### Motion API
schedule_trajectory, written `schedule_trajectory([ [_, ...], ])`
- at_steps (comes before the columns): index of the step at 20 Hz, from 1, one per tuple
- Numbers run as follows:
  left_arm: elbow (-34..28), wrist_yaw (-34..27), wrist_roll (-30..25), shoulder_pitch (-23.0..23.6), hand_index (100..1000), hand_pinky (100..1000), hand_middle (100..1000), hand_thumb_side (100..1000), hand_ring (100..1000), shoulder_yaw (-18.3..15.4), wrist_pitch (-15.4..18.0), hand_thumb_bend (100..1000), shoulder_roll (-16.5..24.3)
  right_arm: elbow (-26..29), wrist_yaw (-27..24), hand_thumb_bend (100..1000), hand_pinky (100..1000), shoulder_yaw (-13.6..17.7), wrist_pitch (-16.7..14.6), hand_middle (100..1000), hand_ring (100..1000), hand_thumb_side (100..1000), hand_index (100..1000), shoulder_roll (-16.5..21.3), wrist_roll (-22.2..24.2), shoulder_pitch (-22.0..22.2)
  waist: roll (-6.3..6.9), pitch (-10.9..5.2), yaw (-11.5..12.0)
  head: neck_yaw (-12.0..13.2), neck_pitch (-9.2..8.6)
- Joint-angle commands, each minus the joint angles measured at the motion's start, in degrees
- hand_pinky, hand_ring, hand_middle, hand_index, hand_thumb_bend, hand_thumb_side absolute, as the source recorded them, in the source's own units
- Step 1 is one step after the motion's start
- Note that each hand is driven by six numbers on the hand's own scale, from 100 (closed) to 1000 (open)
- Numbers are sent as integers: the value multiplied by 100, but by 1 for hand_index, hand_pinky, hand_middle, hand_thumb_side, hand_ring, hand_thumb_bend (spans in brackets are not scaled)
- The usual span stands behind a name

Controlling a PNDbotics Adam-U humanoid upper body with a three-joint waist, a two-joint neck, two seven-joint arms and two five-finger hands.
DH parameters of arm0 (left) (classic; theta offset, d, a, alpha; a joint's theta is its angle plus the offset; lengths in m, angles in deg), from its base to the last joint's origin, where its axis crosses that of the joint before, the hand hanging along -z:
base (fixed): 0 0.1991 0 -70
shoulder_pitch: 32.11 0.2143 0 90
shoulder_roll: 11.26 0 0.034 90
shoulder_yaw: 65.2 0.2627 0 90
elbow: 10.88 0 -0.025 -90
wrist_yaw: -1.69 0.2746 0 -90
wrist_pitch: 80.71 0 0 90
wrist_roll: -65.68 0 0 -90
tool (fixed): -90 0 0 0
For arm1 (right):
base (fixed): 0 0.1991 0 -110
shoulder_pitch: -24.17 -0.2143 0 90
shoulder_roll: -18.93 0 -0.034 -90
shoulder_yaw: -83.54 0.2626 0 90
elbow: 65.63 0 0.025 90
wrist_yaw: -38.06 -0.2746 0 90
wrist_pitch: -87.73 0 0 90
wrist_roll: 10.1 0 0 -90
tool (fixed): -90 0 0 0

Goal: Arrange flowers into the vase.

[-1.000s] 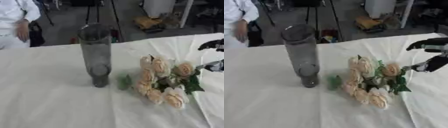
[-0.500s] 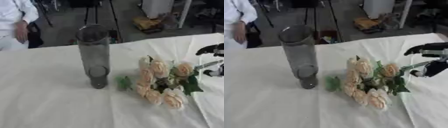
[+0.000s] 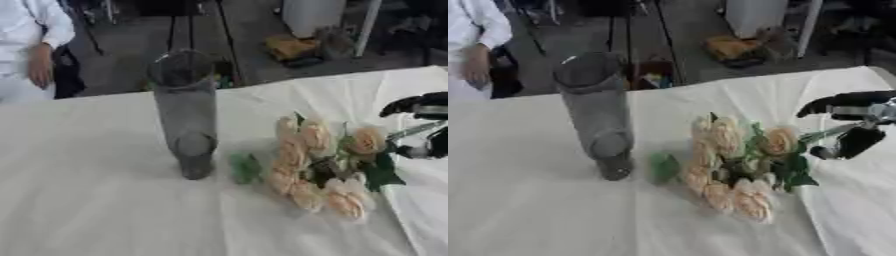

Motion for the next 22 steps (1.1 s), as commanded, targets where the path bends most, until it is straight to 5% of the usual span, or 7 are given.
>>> schedule_trajectory([
  [1,-67,-43,35,-99,967,871,919,1000,947,-77,2,102,73,-44,82,354,874,-3,-25,1000,1000,338,1000,106,54,-121,-21,-79,18,-34,-55],
  [17,-67,-73,88,-96,962,870,912,1000,943,-80,9,101,82,-478,486,202,869,77,-127,1000,1000,300,1000,74,-96,-270,-13,-44,54,-144,-122],
  [22,-67,-79,77,-112,962,870,909,1000,943,-76,10,101,76,-704,618,325,870,61,-169,1000,1000,302,1000,-14,-178,-432,-5,0,87,-193,-171],
])
